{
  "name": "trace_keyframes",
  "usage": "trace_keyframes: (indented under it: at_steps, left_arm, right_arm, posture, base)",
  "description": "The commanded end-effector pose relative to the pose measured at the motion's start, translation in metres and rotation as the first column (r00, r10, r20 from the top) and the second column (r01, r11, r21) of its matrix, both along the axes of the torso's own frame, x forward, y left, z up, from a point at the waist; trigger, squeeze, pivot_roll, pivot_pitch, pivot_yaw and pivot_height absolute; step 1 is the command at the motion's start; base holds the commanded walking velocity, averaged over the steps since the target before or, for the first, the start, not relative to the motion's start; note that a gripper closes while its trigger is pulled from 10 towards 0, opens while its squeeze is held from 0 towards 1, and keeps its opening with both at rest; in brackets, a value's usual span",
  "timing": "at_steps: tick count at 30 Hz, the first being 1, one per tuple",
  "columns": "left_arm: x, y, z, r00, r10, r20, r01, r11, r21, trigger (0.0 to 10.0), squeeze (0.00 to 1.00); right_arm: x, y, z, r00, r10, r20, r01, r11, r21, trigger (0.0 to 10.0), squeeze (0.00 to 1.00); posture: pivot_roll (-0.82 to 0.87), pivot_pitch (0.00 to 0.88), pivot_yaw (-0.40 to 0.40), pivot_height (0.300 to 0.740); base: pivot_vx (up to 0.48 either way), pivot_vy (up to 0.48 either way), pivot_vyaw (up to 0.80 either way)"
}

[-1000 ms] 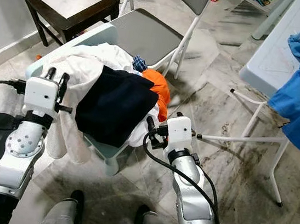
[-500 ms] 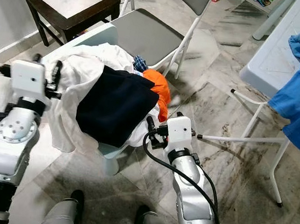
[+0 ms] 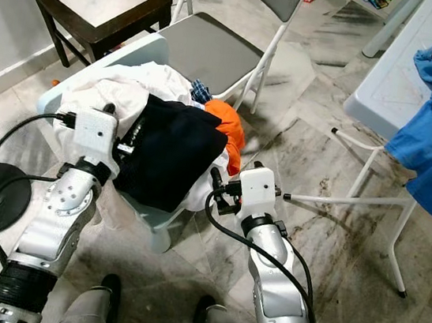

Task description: Hang hanger

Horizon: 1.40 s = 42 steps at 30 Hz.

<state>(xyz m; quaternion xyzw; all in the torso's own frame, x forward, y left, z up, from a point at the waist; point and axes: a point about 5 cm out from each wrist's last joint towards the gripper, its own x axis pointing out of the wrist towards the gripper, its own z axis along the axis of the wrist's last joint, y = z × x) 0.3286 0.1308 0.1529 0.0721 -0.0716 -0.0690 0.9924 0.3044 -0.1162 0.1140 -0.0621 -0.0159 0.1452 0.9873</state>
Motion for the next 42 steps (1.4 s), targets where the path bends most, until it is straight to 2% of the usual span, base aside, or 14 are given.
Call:
trace_keyframes:
  at_steps: [1,2,4,5,6,7,23,37,39,40,42]
  left_arm:
    - [0.0,-0.001,-0.009,0.998,0.007,-0.058,-0.007,1.0,-0.001,10.0,0.0]
    - [0.001,0.003,-0.015,0.995,0.03,-0.099,-0.03,1.0,-0.006,10.0,0.0]
    - [0.001,0.005,-0.018,0.993,0.035,-0.112,-0.035,0.999,0.001,10.0,0.0]
    - [0.001,0.009,-0.02,0.991,0.055,-0.119,-0.054,0.998,0.012,3.0,0.0]
    - [0.002,0.01,-0.02,0.991,0.06,-0.119,-0.059,0.998,0.012,3.0,0.0]
    - [0.002,0.011,-0.019,0.992,0.059,-0.115,-0.059,0.998,0.009,0.0,0.0]
    - [0.004,0.023,-0.012,0.99,0.118,-0.082,-0.115,0.993,0.034,0.0,0.0]
    - [0.004,0.022,-0.014,0.988,0.119,-0.093,-0.116,0.993,0.034,0.0,0.0]
    - [0.004,0.022,-0.015,0.988,0.12,-0.097,-0.117,0.993,0.035,0.0,0.0]
    - [0.001,0.02,-0.023,0.984,0.113,-0.141,-0.108,0.993,0.046,0.0,0.0]
    - [0.0,0.019,-0.026,0.981,0.117,-0.153,-0.11,0.992,0.054,0.0,0.0]
  right_arm:
    - [-0.004,-0.004,-0.009,0.999,-0.013,-0.033,0.013,1.0,-0.011,10.0,0.0]
    - [-0.004,-0.005,-0.009,0.999,-0.014,-0.034,0.014,1.0,-0.011,10.0,0.0]
    - [-0.005,-0.005,-0.009,0.999,-0.015,-0.035,0.015,1.0,-0.012,10.0,0.0]
    - [-0.005,-0.005,-0.01,0.999,-0.017,-0.037,0.016,1.0,-0.012,10.0,0.0]
    - [-0.005,-0.006,-0.01,0.999,-0.017,-0.037,0.017,1.0,-0.013,10.0,0.0]
    - [-0.006,-0.006,-0.01,0.999,-0.018,-0.039,0.018,1.0,-0.013,10.0,0.0]
    - [-0.004,-0.006,-0.01,0.999,-0.017,-0.039,0.017,1.0,-0.01,10.0,0.0]
    - [-0.004,-0.007,-0.01,0.999,-0.019,-0.039,0.019,1.0,-0.012,10.0,0.0]
    - [-0.004,-0.007,-0.01,0.999,-0.019,-0.039,0.019,1.0,-0.013,10.0,0.0]
    - [-0.005,-0.006,-0.01,0.999,-0.017,-0.041,0.016,1.0,-0.014,10.0,0.0]
    - [-0.005,-0.006,-0.01,0.999,-0.015,-0.042,0.014,1.0,-0.014,10.0,0.0]
  posture:
    - [0.1,0.277,-0.084,0.74]
    - [0.1,0.277,-0.084,0.74]
    - [0.1,0.277,-0.084,0.74]
    - [0.09,0.28,-0.083,0.74]
    - [0.09,0.28,-0.083,0.74]
    - [0.09,0.28,-0.083,0.74]
    - [0.1,0.277,-0.084,0.74]
    - [0.09,0.277,-0.086,0.74]
    - [0.09,0.277,-0.086,0.74]
    - [0.09,0.278,-0.09,0.74]
    - [0.09,0.277,-0.091,0.74]
  base:
    - [0.0,0.0,0.0]
    - [0.0,0.0,0.0]
    - [0.0,0.0,0.0]
    - [0.0,0.0,0.0]
    - [0.0,0.0,0.0]
    - [0.0,0.0,0.0]
    - [0.0,0.0,0.0]
    - [0.0,0.0,0.0]
    - [0.0,0.0,0.0]
    - [0.0,0.0,0.0]
    - [0.0,0.0,0.0]
